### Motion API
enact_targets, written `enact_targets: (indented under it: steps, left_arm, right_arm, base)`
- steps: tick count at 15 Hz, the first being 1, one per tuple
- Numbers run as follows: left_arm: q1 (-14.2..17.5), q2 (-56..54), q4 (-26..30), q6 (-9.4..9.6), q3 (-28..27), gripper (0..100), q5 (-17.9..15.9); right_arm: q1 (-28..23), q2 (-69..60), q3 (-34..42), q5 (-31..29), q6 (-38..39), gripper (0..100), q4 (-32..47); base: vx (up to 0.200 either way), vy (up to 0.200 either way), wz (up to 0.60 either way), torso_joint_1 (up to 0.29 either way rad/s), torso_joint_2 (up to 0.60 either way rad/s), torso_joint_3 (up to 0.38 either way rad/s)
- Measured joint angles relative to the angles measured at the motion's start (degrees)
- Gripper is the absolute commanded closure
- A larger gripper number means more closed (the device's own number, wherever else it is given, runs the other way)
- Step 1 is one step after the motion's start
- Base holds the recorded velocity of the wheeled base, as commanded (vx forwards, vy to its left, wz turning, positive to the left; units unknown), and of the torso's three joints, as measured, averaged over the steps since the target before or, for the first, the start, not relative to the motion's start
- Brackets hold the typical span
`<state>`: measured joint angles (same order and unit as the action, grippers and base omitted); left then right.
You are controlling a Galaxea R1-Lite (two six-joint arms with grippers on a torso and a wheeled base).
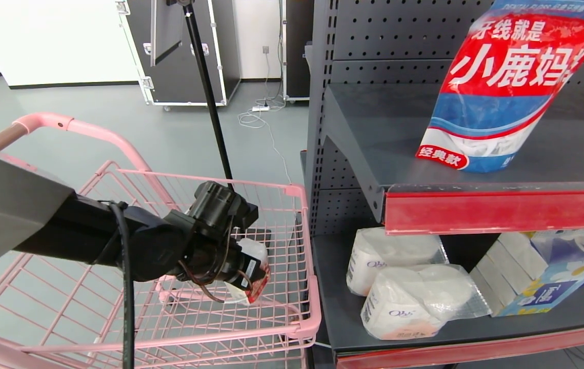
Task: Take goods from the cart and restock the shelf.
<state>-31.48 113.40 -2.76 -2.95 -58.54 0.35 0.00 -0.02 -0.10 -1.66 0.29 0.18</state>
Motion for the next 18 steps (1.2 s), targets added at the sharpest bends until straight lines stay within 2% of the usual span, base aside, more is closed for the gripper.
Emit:
enact_targets:
  steps: [2,4,6,9,12,14,18]
  left_arm:
    - [1.1,-3.5,0.0,-0.22,-0.5,100,0.0]
    - [2.3,-7.9,0.9,-1.32,-2.0,100,0.0]
    - [4.3,-13.3,3.2,-1.67,-2.8,100,0.1]
    - [7.0,-23.7,10.1,-1.83,-2.6,100,0.1]
    - [9.0,-37.7,20.5,-1.84,-1.7,100,0.1]
    - [9.7,-48.2,26.1,-1.87,0.0,100,-0.1]
    - [10.2,-69.8,30.2,-1.87,9.6,100,-0.1]
  right_arm:
    - [0.0,0.0,0.0,0.0,-0.1,0,0.0]
    - [0.0,0.0,0.0,0.0,-0.1,0,0.0]
    - [0.0,0.0,0.0,0.0,-0.1,0,0.0]
    - [0.0,0.0,0.0,0.0,-0.1,0,0.0]
    - [0.0,0.0,0.0,0.0,-0.1,0,0.0]
    - [0.0,0.0,0.0,0.0,-0.1,0,0.0]
    - [0.0,0.0,0.0,0.0,-0.1,0,0.0]
  base:
    - [0.000,0.000,0.00,0.000,0.00,0.000]
    - [0.000,0.000,0.00,0.000,0.00,0.000]
    - [0.000,0.000,0.00,0.000,0.00,0.000]
    - [0.000,0.000,0.00,0.000,0.00,0.000]
    - [0.000,0.000,0.00,0.000,0.00,0.000]
    - [0.000,0.000,0.00,0.000,0.00,0.000]
    - [0.000,0.000,0.00,0.010,-0.06,-0.046]
